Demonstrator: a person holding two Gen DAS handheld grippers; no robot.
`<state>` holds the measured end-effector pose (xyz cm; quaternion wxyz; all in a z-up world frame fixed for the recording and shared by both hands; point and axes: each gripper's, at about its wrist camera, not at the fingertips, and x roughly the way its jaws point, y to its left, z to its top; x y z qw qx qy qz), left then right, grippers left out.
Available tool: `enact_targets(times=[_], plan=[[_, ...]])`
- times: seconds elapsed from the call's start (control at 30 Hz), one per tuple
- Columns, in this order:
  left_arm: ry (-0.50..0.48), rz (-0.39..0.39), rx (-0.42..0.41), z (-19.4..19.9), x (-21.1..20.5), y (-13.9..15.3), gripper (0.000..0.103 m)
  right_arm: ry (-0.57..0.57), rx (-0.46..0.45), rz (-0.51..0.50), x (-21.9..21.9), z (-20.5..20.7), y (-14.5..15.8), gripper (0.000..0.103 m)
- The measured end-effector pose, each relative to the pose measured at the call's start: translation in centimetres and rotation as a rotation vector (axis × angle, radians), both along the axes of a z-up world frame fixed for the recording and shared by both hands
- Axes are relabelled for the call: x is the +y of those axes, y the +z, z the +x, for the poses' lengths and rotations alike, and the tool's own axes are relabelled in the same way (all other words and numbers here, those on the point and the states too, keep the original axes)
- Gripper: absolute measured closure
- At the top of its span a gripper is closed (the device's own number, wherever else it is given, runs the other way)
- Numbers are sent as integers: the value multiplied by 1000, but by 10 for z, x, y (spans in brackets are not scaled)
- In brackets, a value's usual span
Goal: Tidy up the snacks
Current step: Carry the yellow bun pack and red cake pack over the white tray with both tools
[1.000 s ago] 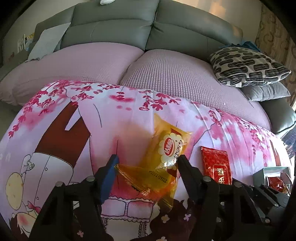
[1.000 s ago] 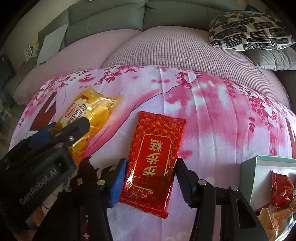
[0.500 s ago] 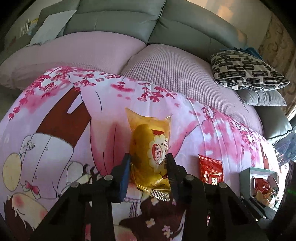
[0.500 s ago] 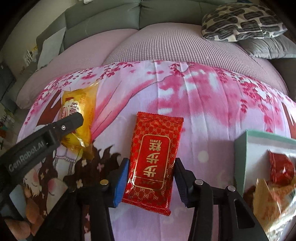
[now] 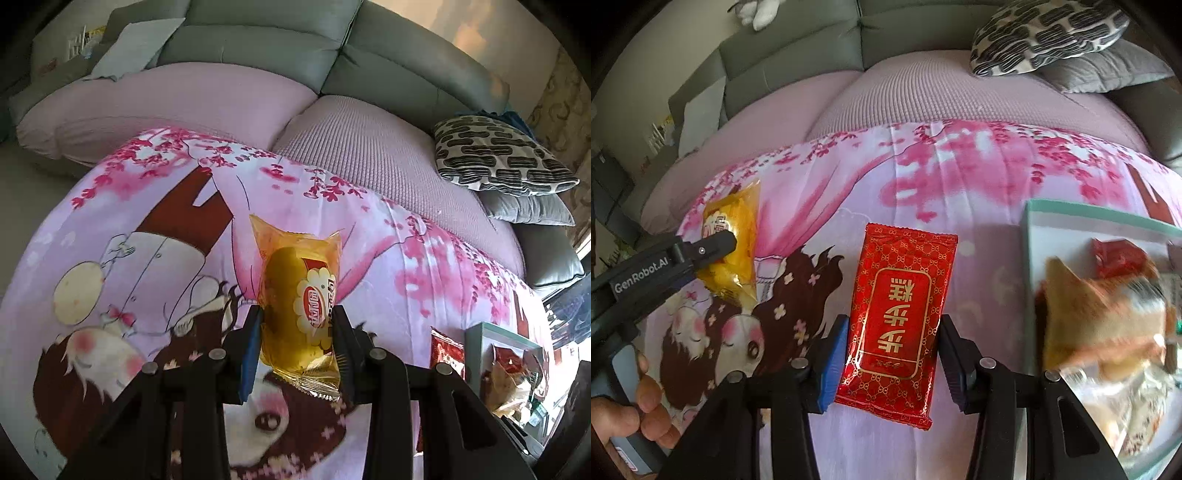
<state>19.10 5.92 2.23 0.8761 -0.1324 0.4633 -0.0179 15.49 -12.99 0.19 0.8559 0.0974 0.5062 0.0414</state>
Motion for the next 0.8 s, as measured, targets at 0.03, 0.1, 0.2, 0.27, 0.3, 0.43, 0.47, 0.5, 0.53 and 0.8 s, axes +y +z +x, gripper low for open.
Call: enact_targets(times=[0.03, 0.1, 0.2, 0.27, 0.3, 0.43, 0.47, 0.5, 0.53, 0.8], plan=[[0, 5, -6, -6, -2, 4, 65, -2, -5, 5, -2, -3, 2, 53], [-4, 10, -19, -14, -6, 10, 65, -11, -21, 23, -6, -12, 9, 53], [-15, 11, -45, -26, -16, 22, 65, -24, -64, 49, -13, -29, 21, 53], [-29, 17, -67, -33, -23, 30, 65, -32, -89, 64, -17, -43, 28, 53], [-36, 24, -81, -37, -27, 35, 65, -33, -96, 67, -19, -45, 30, 53], [-52, 53, -123, -50, -38, 49, 65, -40, -122, 69, -25, -58, 38, 53], [-55, 58, -127, -52, -41, 50, 65, -42, -128, 72, -28, -61, 41, 53], [-59, 61, -132, -53, -43, 52, 65, -46, -135, 71, -31, -62, 43, 53], [-63, 64, -137, -54, -46, 55, 65, -52, -143, 68, -34, -65, 45, 53], [-126, 80, -228, -69, -77, 82, 65, -105, -199, 82, -62, -77, 65, 53]])
